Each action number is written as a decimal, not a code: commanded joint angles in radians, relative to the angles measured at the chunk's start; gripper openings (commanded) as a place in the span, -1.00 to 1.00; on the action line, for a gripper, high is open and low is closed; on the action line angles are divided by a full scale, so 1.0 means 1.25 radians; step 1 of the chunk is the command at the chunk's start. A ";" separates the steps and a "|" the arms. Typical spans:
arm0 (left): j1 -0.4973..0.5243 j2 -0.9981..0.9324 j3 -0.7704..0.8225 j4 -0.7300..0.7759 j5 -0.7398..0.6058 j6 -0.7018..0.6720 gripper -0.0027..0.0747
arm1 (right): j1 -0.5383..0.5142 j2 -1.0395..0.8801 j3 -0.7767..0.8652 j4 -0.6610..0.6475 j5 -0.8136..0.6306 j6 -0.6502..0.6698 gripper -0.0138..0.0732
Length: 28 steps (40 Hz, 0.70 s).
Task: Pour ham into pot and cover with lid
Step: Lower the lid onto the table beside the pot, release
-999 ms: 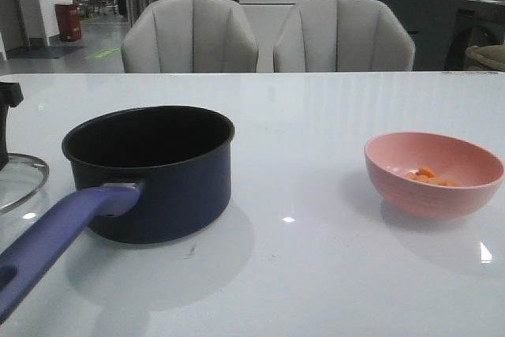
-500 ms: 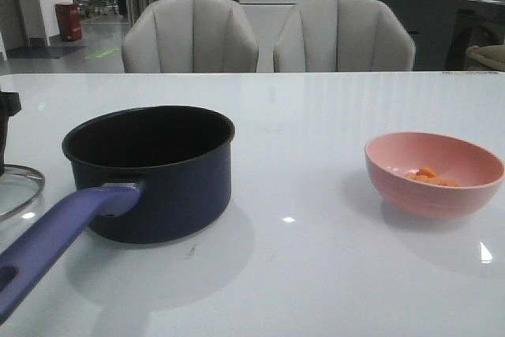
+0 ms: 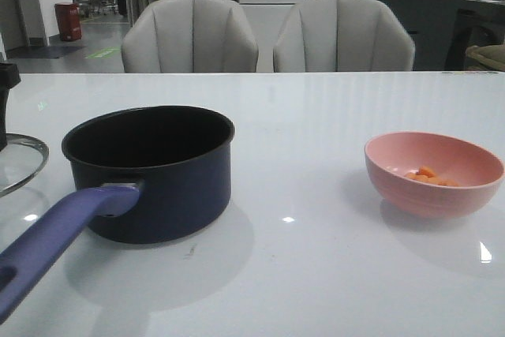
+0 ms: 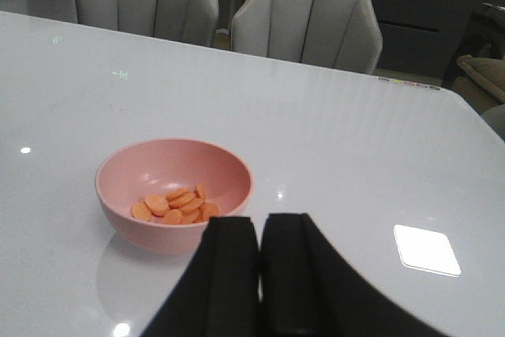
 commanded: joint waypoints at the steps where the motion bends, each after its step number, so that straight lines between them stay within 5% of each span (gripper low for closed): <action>1: -0.003 -0.042 0.000 -0.017 -0.029 -0.001 0.36 | 0.000 -0.016 -0.004 -0.010 -0.061 -0.003 -0.29; 28: -0.026 0.004 0.035 0.000 -0.048 -0.001 0.44 | 0.000 -0.016 -0.004 -0.010 -0.060 -0.003 -0.29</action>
